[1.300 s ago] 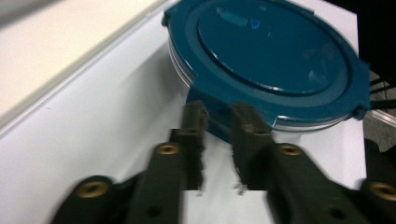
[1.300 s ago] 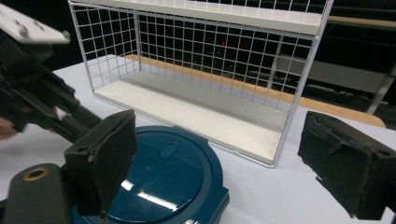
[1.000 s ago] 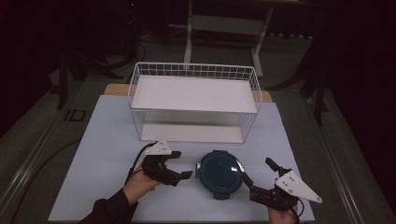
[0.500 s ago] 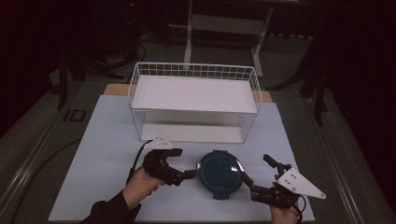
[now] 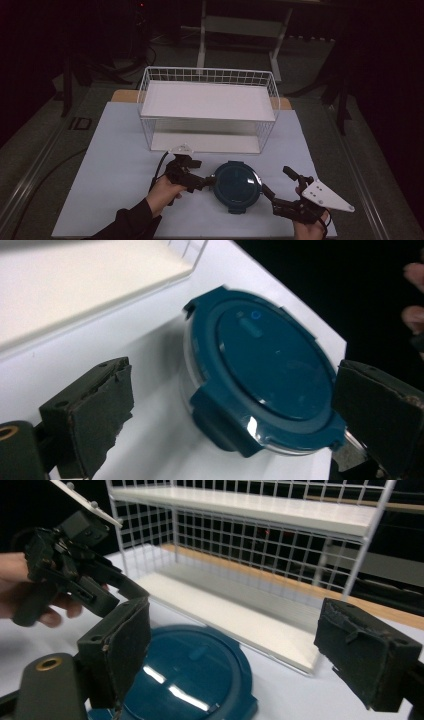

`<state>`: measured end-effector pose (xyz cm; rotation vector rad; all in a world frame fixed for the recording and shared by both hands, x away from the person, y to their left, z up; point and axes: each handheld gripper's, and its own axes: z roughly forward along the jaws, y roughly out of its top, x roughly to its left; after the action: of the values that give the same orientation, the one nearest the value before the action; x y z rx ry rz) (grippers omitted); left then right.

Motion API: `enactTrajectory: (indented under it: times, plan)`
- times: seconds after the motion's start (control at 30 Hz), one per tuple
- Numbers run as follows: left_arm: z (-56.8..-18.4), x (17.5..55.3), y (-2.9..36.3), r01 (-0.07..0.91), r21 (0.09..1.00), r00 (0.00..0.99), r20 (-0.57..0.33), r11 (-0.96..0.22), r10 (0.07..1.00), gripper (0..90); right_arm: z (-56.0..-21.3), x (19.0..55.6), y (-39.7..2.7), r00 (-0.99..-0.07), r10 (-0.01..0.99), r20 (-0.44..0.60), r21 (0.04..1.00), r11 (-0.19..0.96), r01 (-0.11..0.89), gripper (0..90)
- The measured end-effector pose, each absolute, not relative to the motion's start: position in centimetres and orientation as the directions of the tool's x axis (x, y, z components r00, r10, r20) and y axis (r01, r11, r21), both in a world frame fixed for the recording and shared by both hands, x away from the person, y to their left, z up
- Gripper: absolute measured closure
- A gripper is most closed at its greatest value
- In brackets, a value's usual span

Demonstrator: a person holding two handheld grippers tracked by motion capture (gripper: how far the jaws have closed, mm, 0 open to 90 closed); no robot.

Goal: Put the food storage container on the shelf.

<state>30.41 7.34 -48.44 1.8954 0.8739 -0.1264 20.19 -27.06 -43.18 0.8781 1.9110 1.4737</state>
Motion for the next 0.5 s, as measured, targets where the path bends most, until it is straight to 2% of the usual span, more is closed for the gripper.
enactTrajectory:
  times: [0.07,0.1,0.23,0.27,0.4,0.5]
  plan:
    - [-48.7,30.5,7.3,0.639,0.732,0.72,-0.461,-0.236,0.519,3.7,-43.2,20.2,-27.1,-0.625,0.78,-0.043,0.971,0.179,0.157,14.4]
    - [-49.3,30.8,7.1,0.699,0.677,0.677,-0.522,-0.231,0.518,3.7,-43.3,20.2,-26.9,-0.62,0.782,-0.061,0.962,0.211,0.171,14.4]
    - [-49.9,31.0,7.2,0.739,0.641,0.637,-0.561,-0.209,0.529,4.7,-43.4,20.0,-26.8,-0.631,0.774,-0.049,0.963,0.205,0.176,12.8]
    - [-50.3,31.3,7.3,0.794,0.582,0.574,-0.626,-0.175,0.528,4.7,-43.5,20.0,-26.8,-0.626,0.778,-0.052,0.963,0.206,0.176,12.5]
    - [-50.8,31.7,7.2,0.854,0.494,0.499,-0.684,-0.164,0.532,8.7,-43.6,19.8,-26.4,-0.622,0.78,-0.064,0.961,0.217,0.174,10.5]
    - [-51.1,31.9,7.2,0.879,0.452,0.458,-0.709,-0.154,0.536,14.9,-43.8,19.7,-26.1,-0.619,0.782,-0.076,0.957,0.233,0.176,10.5]
